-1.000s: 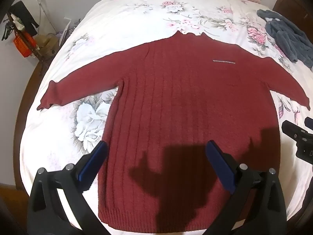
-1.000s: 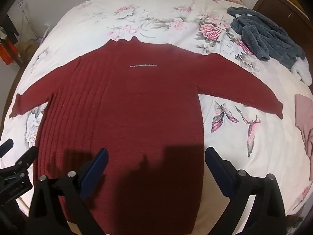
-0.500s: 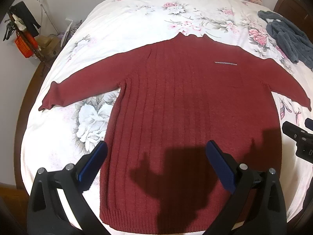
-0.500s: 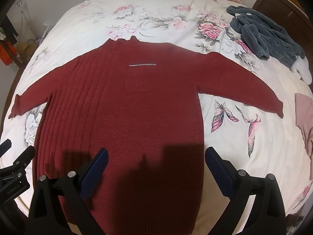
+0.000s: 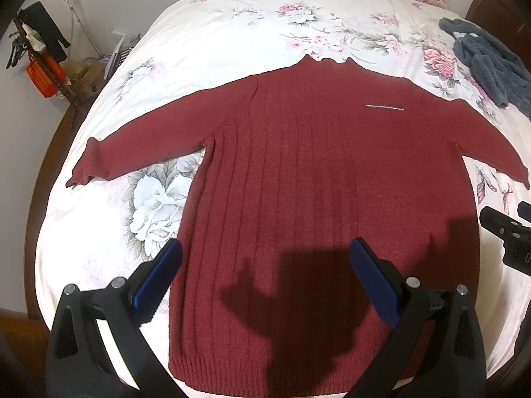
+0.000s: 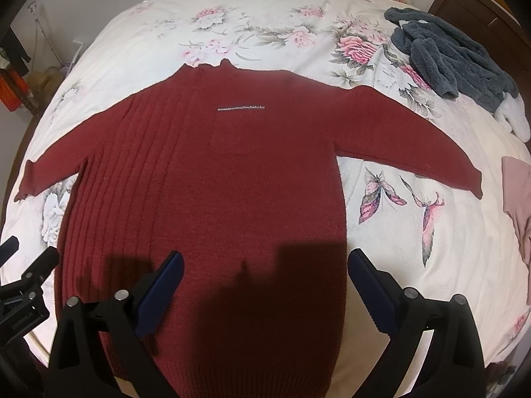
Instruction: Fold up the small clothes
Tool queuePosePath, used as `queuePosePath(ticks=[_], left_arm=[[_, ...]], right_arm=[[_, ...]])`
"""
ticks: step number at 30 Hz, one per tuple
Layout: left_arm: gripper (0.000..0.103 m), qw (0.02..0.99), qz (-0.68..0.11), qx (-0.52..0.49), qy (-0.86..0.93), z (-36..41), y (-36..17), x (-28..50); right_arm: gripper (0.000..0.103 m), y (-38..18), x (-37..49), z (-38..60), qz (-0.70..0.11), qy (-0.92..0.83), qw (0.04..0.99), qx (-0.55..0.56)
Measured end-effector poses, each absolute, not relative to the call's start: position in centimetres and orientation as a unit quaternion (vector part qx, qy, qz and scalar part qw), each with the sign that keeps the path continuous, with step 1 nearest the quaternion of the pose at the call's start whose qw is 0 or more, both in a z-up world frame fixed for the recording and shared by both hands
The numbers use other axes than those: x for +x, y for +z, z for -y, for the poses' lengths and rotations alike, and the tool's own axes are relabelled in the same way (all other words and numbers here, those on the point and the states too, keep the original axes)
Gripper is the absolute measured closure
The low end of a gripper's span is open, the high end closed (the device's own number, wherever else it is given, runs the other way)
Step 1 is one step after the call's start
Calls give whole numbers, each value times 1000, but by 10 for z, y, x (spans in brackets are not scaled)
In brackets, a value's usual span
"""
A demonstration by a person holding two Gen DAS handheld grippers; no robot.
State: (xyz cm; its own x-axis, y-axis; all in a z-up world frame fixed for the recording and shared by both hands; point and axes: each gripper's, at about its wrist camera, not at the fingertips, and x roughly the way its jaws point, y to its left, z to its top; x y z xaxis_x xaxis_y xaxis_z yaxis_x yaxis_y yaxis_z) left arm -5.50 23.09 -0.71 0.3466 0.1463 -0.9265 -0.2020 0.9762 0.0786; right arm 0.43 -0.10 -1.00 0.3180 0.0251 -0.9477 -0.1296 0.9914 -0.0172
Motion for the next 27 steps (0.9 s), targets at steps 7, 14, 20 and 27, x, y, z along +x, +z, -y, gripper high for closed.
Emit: queuePosePath(ticks=[7,14,20,27], left_arm=[[4,819,-563,-24,106,-231,-7,-54],[4,819,-563,-22,107,-229,-8,-54],[4,819,-563,-22,109,-230,-9,-54],[4,819,-562,-21,111,-231,-8,-55]], right_arm=[[4,-15,6,0,-586,49,807,-45],[4,-15,6,1,-586,50,807,-44],[4,-14,5,3,-585,51,809,-43],[4,-14,6,3,-585,51,808,-43]])
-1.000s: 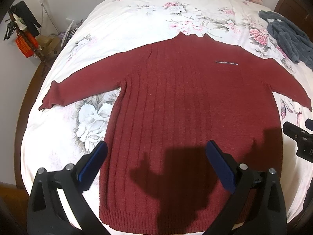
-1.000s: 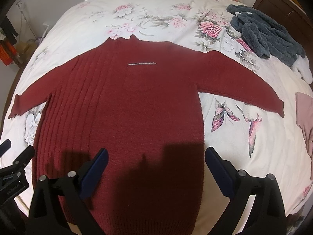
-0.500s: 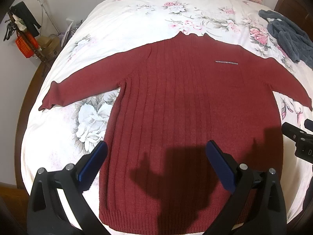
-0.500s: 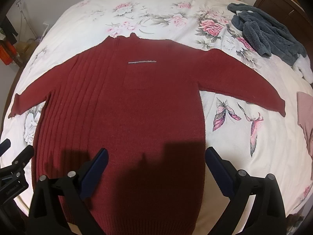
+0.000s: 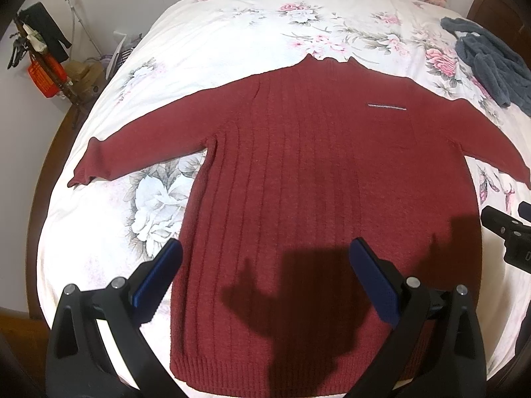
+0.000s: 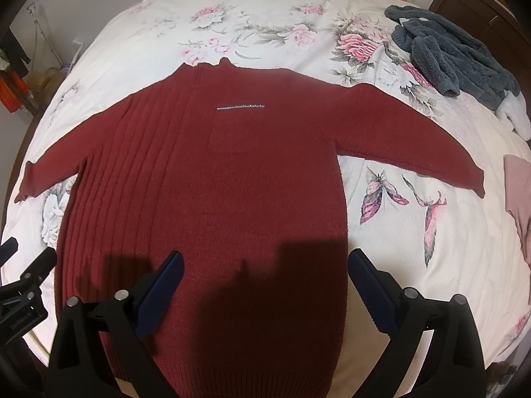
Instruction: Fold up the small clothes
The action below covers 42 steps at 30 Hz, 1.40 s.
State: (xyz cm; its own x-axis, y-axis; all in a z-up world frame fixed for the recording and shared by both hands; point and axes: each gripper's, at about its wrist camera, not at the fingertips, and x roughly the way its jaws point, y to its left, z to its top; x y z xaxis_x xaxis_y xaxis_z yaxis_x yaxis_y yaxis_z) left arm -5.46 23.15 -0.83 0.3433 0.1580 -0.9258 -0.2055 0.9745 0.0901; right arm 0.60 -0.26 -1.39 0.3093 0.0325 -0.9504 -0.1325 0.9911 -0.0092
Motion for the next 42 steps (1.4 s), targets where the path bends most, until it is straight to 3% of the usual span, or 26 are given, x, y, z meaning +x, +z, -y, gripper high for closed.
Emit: queuePosePath(ticks=[32,38,42], left_arm=[[3,827,-553,-10,101,-211,-7,-49],[3,835,-544,-17,79,-184,-12,-27],[3,841,-535,-34,72,-158,-15,2]], right_arm=[[4,-12,10,29,-574,51,817,-27],[4,-13,22,77,-551,59,832,9],[4,-19,48,157,-545,2,836,61]])
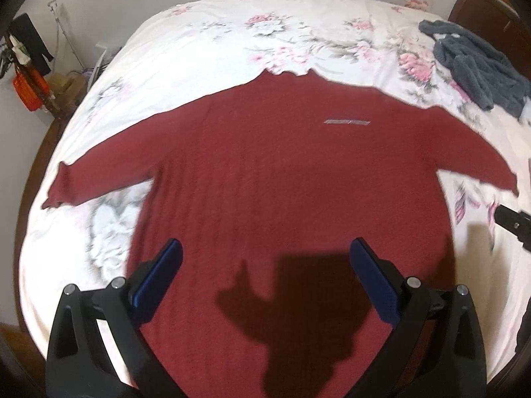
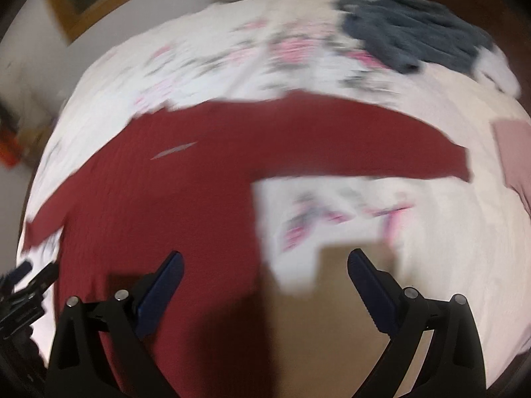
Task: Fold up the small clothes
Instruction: 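Move the right tool to the sweater's sleeve cuff and grasp it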
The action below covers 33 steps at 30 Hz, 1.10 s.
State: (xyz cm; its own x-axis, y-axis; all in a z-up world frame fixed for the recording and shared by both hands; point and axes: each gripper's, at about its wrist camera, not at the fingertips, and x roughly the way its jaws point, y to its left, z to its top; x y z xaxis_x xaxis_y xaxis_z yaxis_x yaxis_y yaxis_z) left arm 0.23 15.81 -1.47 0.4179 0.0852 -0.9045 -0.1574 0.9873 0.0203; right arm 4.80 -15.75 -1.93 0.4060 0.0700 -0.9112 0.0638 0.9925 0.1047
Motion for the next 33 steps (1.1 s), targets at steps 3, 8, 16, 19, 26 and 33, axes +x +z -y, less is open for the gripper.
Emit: queuePosePath(ticks=[3,8,16,19,26,33], left_arm=[[3,846,-528,-30,69,-138,-17,23],[3,854,-515,-19,63,-98,-22,63],[3,857,-511,-17,64,-57,-33,102],[3,856,-514,-13,59,-45,-37,106],[3,853,-519,0,54,-28,-46,111],[3,850,-524,-4,50,-21,-48,114]], right_arm=[[4,-23,70,217,-535,-44,841,72],[4,-42,120,331,-537,-116,834,56],[8,-101,176,449,-593,-120,788,110],[10,-121,183,457,-612,-126,774,102],[39,-135,190,461,-620,-69,771,127],[91,-121,184,464,-611,-31,779,141]])
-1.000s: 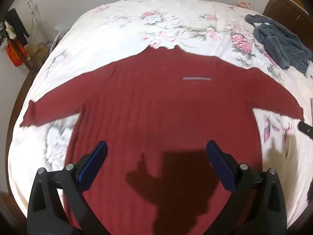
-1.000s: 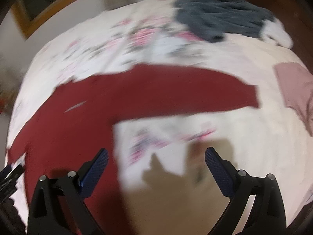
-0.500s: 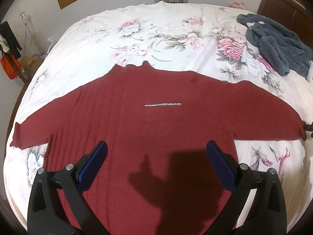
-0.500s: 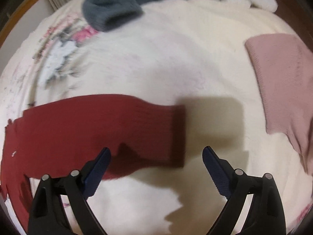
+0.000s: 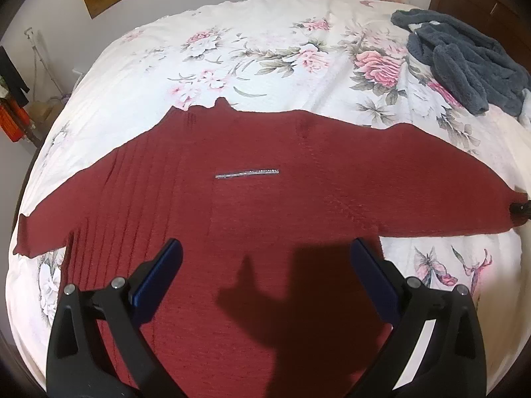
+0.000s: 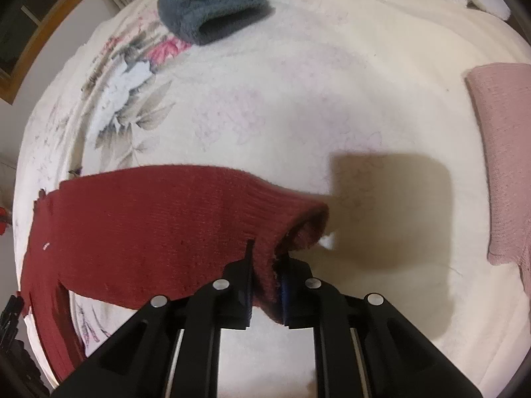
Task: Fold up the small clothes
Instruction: 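Move the right tool to the sweater's sleeve cuff and grasp it, then fold the gripped sleeve with the right tool across the sweater body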
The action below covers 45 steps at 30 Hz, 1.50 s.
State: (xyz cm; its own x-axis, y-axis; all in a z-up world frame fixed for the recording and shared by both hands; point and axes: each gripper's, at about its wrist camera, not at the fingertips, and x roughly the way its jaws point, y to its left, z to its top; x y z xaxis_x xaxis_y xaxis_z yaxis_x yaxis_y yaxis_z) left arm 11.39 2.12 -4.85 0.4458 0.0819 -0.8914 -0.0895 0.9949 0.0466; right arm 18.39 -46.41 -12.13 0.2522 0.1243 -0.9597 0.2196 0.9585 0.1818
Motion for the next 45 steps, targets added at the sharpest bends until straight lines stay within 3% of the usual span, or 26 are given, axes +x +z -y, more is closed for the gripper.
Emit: queuePosePath(ticks=[6,18,36,40,45], left_arm=[[3,848,-526,-5,56,-33,-49,115],[3,843,-530,-27,86,-91,-54,109],[3,833,-542,-71,83,-157,-68,100],[3,830,-548,-79,66,-154,-73,103],[3,823,-559,-101,31,-140,-83,111]], right_arm=[[92,-103,183,449,-587,-14,793,158],[92,-65,207,277,-564,132,804,136],[91,-115,218,85,-603,234,755,109],[69,-122,216,73,-612,253,740,116],[58,-88,204,89,-578,304,741,155]])
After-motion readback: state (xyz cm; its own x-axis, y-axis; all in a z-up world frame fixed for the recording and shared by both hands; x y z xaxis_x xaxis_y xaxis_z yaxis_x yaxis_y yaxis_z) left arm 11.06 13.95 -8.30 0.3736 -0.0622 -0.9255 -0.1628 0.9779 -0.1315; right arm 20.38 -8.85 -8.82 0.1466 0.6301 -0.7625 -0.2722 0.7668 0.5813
